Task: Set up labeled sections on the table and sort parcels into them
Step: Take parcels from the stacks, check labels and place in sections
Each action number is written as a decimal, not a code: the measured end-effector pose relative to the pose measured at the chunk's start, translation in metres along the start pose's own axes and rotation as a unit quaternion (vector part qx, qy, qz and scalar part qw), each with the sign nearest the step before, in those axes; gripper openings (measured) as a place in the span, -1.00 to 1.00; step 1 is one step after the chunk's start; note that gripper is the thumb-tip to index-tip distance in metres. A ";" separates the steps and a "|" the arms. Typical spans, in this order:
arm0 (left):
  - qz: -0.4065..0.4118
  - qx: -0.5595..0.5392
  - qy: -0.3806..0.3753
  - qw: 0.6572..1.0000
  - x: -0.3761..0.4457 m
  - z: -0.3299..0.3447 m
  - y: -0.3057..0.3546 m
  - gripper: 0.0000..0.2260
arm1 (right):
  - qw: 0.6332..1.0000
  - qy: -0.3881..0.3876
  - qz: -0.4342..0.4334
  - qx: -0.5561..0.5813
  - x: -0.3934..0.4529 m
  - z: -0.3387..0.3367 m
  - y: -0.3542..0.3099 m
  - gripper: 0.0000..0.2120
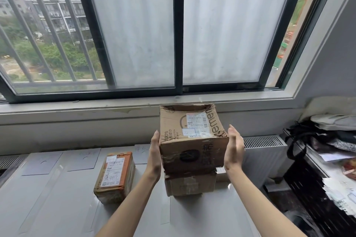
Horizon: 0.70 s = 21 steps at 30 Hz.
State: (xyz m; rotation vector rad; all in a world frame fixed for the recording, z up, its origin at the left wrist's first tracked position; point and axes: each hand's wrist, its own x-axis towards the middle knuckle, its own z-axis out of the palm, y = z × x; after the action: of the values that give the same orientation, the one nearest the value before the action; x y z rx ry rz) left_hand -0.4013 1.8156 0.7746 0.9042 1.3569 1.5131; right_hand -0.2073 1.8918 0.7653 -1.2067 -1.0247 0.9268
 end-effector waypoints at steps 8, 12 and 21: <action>0.054 0.083 0.113 0.989 0.000 -0.003 0.012 -0.29 | 0.982 -0.008 -0.154 -0.108 -0.004 0.014 -0.022 -0.38; 0.143 0.219 0.164 0.951 -0.008 -0.004 0.019 -0.25 | 0.954 -0.008 -0.237 -0.182 -0.016 0.023 -0.030 -0.36; 0.247 0.450 0.162 0.843 -0.019 -0.020 0.025 -0.25 | 0.912 -0.007 -0.313 -0.266 -0.042 0.042 -0.037 -0.42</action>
State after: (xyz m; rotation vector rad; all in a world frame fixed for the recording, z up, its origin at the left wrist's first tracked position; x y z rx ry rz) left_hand -0.4172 1.7903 0.7970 1.7373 2.2976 1.3976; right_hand -0.2589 1.8589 0.7997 -1.1804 -1.6151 0.1448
